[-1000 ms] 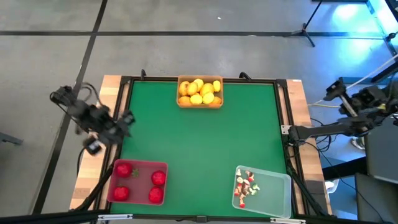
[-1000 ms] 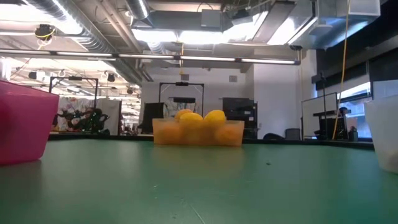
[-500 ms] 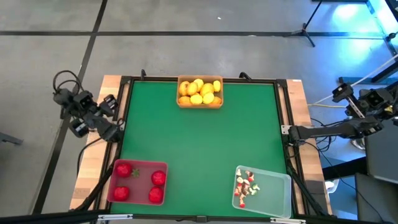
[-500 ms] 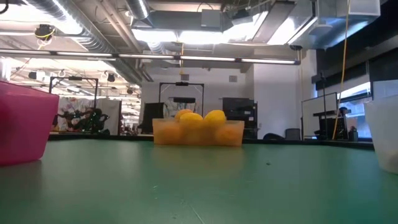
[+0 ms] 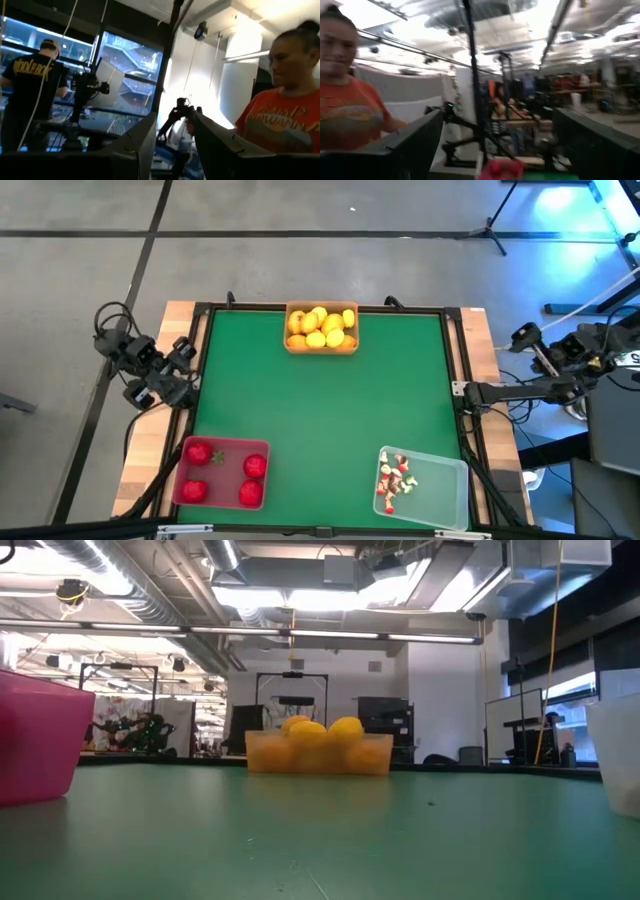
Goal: Sort produce into baskets
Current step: Return to Home Position
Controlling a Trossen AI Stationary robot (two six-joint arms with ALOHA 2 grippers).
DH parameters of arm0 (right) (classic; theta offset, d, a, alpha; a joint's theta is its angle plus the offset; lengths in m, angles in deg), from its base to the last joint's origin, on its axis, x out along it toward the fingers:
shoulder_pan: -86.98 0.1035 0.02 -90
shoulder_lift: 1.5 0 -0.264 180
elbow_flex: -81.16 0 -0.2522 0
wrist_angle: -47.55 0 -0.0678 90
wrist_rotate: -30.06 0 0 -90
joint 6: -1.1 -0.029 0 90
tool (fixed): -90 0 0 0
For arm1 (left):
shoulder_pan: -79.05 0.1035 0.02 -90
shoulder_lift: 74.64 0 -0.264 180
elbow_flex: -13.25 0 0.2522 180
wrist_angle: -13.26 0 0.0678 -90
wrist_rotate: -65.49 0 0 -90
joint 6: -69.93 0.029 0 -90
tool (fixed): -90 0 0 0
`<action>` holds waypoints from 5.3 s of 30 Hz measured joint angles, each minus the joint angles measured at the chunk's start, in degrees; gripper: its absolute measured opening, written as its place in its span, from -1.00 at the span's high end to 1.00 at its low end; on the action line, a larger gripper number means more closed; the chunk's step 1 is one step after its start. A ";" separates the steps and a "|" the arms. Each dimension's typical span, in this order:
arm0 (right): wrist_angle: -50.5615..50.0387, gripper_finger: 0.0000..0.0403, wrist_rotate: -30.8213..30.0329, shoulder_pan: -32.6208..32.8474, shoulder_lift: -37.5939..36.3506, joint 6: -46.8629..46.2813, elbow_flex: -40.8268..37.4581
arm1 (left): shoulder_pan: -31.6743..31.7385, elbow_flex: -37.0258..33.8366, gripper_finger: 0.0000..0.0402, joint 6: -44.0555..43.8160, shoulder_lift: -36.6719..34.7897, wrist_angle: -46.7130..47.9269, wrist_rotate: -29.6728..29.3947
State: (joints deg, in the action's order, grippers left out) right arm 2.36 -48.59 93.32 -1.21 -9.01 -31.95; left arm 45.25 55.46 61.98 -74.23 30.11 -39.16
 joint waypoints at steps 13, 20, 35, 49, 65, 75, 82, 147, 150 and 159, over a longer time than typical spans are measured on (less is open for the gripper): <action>23.62 -0.86 -3.42 0.02 -0.07 -0.29 -30.86 | 0.19 -1.03 0.36 2.26 0.11 6.25 0.13; 31.33 -0.86 -2.35 0.02 -0.13 0.18 -40.76 | 0.20 -8.29 0.36 1.62 -0.01 -2.15 9.30; 32.69 -0.86 -1.23 0.02 -0.13 2.27 -43.65 | 0.11 -25.68 0.36 0.49 0.02 -21.37 9.59; 37.58 -0.86 -4.95 0.02 -0.13 3.21 -51.50 | 0.42 -28.02 0.36 7.80 0.02 -24.89 9.58; 35.85 -0.86 -10.97 0.02 -0.13 5.63 -52.50 | 8.54 -27.98 0.36 -19.23 0.02 -12.15 -3.17; 35.53 -0.86 -11.82 0.02 -0.13 6.05 -52.59 | 15.78 -27.91 0.36 4.20 0.02 -16.82 1.74; 33.70 -0.86 -14.04 0.02 -0.13 6.08 -52.61 | 25.31 -27.91 0.36 3.35 0.00 -16.89 10.69; 35.04 -0.86 -14.60 0.02 -0.11 8.19 -52.70 | 33.66 -27.96 0.36 -4.32 0.00 -16.30 9.52; 35.04 -0.86 -12.73 0.01 -0.11 8.60 -52.70 | 33.66 -27.98 0.36 -6.95 0.02 -14.41 9.52; 33.73 -0.86 -7.69 0.02 -0.11 8.59 -52.70 | 33.66 -27.96 0.36 -7.78 0.02 -6.23 9.52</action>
State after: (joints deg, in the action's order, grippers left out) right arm 36.08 -56.28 93.33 -1.32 -0.42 -84.65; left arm 78.91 27.50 54.20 -74.21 23.88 -29.63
